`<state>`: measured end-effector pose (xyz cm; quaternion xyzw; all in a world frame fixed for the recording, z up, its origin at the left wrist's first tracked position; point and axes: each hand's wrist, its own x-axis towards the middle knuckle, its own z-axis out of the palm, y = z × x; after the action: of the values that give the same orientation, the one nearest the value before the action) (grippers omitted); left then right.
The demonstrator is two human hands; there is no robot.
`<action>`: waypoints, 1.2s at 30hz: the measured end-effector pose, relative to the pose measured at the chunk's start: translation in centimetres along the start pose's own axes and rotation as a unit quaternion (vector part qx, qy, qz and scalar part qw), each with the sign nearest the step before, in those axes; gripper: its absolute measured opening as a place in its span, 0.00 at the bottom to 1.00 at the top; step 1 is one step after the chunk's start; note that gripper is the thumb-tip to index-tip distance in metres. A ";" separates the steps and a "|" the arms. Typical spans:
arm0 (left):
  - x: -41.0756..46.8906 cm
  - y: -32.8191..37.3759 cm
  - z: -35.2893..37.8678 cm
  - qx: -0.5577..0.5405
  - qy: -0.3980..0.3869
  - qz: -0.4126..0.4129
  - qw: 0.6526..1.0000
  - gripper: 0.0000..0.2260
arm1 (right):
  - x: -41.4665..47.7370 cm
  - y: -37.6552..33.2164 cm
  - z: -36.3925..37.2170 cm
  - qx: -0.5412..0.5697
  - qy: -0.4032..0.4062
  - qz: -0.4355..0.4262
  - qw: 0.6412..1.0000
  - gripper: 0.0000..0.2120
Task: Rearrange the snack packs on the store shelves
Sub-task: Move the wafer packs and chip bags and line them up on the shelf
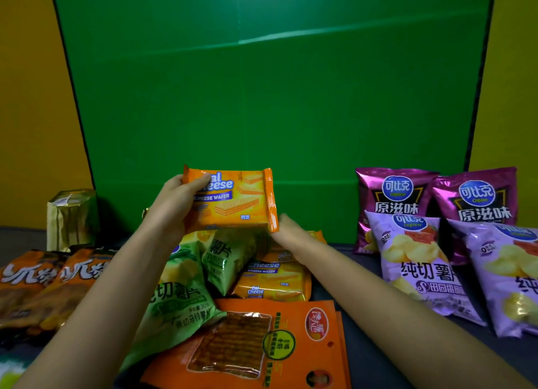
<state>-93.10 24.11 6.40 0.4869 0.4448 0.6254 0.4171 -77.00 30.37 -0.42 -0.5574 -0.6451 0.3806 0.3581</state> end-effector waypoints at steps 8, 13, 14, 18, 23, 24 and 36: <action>-0.9 0.1 -2.9 -0.023 0.055 0.003 0.998 0.04 | -0.2 -1.2 2.3 0.001 0.039 0.024 0.999 0.47; -2.0 0.2 -3.8 -0.020 0.070 -0.014 0.997 0.05 | -0.3 -1.8 3.3 -0.037 0.083 0.043 0.995 0.52; -2.1 0.2 -4.0 -0.017 0.073 -0.015 0.997 0.05 | -0.3 -1.7 3.4 -0.025 0.088 0.045 0.995 0.49; -2.9 0.8 -4.6 -0.012 0.083 -0.013 0.996 0.05 | -0.6 -2.1 3.0 0.048 0.098 0.047 0.993 0.38; -3.4 1.9 -4.9 -0.007 0.083 0.007 0.996 0.08 | -0.1 -2.4 -0.2 0.182 0.109 -0.005 0.977 0.43; -3.5 2.1 -4.8 -0.008 0.078 0.009 0.997 0.09 | -0.7 -2.6 -1.4 0.212 0.121 -0.012 0.970 0.39; -0.3 -6.1 2.0 0.125 -0.103 -0.157 0.974 0.14 | -6.7 -2.9 -15.4 0.444 0.170 -0.087 0.875 0.05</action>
<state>-90.56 25.63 0.74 0.5211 0.5453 0.4376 0.4894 -63.85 24.92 8.84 -0.3373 -0.3836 0.4940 0.7036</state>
